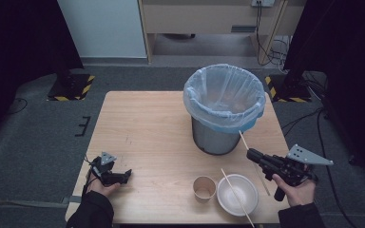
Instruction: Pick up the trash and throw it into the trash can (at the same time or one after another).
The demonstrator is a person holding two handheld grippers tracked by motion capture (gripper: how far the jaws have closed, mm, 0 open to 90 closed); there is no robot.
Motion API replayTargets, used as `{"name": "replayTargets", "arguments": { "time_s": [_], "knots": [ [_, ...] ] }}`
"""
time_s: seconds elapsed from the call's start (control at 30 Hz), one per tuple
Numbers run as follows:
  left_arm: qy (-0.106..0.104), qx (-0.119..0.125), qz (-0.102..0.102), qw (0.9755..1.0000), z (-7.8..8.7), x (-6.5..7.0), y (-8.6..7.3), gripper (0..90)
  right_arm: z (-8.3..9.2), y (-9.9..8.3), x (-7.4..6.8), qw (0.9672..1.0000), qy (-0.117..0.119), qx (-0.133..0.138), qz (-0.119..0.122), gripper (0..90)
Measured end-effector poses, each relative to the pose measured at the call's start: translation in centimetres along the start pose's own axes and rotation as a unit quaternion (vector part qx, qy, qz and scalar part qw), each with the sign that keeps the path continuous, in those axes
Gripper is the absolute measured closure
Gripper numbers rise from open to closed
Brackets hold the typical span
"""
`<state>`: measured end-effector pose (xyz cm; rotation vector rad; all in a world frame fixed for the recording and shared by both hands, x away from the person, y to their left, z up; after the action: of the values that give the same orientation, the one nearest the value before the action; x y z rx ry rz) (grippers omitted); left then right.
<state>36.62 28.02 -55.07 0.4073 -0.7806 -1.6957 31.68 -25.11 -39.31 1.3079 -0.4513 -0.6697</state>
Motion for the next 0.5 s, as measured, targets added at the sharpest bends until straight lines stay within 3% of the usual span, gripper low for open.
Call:
{"name": "replayTargets", "arguments": {
  "time_s": [0.5],
  "knots": [
    [0.000,0.000,0.001,1.0000,0.0,0.0,0.0,0.0,0.3,3.7,0.2,0.9977,-0.008,0.067,0.002,85.7]
  ]
}}
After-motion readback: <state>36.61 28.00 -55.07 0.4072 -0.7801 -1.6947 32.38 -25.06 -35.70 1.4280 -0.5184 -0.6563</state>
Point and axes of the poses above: each handheld gripper's, and its own axes: z roughly backward along the jaws, y roughly out of its top, x roughly to its right, the point moved 2 cm from there along -z, roughly forward along the jaws, and after that the axes turned 11 degrees about z, right-handed, at the moved point
